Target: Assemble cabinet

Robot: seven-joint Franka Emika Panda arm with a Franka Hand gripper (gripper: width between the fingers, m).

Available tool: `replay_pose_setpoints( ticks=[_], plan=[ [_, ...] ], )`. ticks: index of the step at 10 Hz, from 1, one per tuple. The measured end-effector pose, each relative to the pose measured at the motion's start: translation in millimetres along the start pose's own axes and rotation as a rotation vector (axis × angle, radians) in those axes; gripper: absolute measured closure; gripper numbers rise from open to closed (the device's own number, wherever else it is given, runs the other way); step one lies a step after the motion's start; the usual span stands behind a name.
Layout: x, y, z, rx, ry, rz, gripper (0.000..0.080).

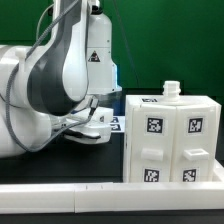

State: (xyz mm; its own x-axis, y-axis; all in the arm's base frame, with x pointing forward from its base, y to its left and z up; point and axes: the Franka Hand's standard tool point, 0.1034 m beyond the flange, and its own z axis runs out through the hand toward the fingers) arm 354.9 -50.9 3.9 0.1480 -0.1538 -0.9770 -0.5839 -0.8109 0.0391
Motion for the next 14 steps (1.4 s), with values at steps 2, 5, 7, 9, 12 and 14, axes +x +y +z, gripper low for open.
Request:
replay_pose_setpoints(
  ticks=[2,5,7,9,12,14],
  plan=[
    [0.0,0.0,0.0,0.0,0.0,0.0,0.024],
    [-22.0,-9.1,-18.4,-0.007,0.028,-0.047,0.024],
    [-64.8,-18.6,-62.7,-0.001,0.119,-0.145,0.0239],
    [-114.4,-26.2,-79.1,-0.008,0.273,-0.19,0.0239],
    [-86.2,-20.7,-100.9,0.014,0.537,-0.266,0.0239],
    [-102.9,-37.4,-153.6,-0.014,0.678,-0.328,0.0239]
  ],
)
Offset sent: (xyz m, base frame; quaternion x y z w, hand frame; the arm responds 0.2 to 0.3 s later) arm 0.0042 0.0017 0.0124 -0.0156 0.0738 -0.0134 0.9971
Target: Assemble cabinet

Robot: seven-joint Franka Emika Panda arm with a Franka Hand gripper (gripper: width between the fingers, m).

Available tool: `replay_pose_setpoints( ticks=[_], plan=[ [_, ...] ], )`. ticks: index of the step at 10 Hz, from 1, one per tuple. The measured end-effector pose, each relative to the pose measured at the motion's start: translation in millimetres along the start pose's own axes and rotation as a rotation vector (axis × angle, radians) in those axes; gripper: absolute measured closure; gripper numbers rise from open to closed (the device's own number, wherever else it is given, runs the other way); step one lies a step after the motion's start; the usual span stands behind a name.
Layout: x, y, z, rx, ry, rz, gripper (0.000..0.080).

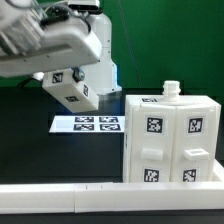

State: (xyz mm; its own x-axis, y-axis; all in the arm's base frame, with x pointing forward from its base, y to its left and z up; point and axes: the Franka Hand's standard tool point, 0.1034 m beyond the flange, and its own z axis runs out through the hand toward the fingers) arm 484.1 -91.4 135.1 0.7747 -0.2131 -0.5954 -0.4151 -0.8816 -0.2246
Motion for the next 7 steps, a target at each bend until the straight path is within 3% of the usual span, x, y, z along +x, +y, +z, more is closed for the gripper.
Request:
replay_pose_setpoints(
  ticks=[1,3,4,5,6,7],
  plan=[
    [5.1,-17.3,-22.6,-0.035,0.097,-0.051,0.0239],
    [7.7,-12.9,-14.6,-0.036,0.236,-0.052,0.0239],
    [9.1,-13.8,-18.5,-0.043,0.307,-0.057,0.0239],
    [14.6,-11.4,-19.1,-0.054,0.359,-0.068,0.0239],
    [30.0,-10.3,-24.1,-0.077,0.438,-0.081,0.0239],
    [39.7,-21.3,-34.1,-0.095,0.521,-0.104,0.0239]
  ],
)
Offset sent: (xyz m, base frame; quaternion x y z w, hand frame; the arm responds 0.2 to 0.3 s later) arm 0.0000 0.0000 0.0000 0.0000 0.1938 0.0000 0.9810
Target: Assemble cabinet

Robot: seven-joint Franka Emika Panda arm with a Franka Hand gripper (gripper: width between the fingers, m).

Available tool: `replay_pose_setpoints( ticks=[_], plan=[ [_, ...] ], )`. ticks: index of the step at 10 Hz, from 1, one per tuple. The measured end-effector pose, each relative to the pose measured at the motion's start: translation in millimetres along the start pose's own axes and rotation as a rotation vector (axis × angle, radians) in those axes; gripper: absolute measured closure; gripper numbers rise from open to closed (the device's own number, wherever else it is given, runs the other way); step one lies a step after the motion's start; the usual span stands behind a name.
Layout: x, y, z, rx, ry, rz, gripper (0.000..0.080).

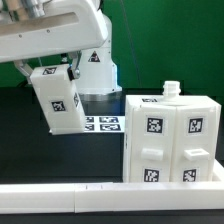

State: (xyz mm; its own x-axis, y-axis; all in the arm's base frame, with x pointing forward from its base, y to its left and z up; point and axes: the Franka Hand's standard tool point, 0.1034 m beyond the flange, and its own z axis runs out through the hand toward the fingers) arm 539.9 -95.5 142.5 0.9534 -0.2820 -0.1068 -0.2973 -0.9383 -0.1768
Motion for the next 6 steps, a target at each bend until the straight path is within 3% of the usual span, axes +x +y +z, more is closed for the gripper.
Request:
replay_pose_setpoints(
  ticks=[2,4,5,6],
  plan=[
    [13.9,-14.9,-12.8,-0.02,0.107,-0.03,0.0239],
    [17.9,-8.1,-9.7,-0.045,0.235,-0.029,0.0239],
    [22.5,-3.7,-8.1,-0.071,0.312,-0.05,0.0239],
    [25.9,8.0,1.8,-0.123,0.427,-0.083,0.0239]
  ],
)
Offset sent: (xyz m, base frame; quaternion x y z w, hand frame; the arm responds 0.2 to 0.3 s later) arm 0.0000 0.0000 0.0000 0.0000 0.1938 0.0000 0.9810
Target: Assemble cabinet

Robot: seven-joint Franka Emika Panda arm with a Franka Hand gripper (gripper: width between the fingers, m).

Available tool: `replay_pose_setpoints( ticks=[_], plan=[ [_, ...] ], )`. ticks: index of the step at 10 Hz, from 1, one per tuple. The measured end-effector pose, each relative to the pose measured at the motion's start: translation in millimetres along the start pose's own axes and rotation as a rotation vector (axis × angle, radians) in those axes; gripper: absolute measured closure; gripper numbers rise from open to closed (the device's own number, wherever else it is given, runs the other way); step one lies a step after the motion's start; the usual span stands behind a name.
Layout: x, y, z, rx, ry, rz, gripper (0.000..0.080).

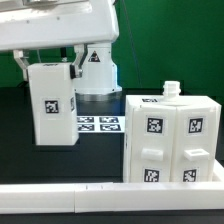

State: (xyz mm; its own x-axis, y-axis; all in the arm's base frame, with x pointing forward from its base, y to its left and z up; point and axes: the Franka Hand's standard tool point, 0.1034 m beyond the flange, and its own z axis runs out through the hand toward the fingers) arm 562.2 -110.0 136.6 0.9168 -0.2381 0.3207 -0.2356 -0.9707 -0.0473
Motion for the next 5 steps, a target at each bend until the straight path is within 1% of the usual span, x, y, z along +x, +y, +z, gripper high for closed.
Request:
replay_pose_setpoints(
  ticks=[1,2,3,4,5],
  plan=[
    [0.1,8.3,6.8,-0.036,0.065,-0.018,0.0239],
    [3.1,14.5,7.3,-0.053,0.107,-0.012,0.0239],
    [-0.1,20.5,8.7,-0.081,0.168,-0.012,0.0239],
    [-9.4,16.9,10.8,-0.084,0.187,-0.011,0.0239],
    [-10.9,16.9,7.5,-0.114,0.279,-0.032,0.0239]
  ],
)
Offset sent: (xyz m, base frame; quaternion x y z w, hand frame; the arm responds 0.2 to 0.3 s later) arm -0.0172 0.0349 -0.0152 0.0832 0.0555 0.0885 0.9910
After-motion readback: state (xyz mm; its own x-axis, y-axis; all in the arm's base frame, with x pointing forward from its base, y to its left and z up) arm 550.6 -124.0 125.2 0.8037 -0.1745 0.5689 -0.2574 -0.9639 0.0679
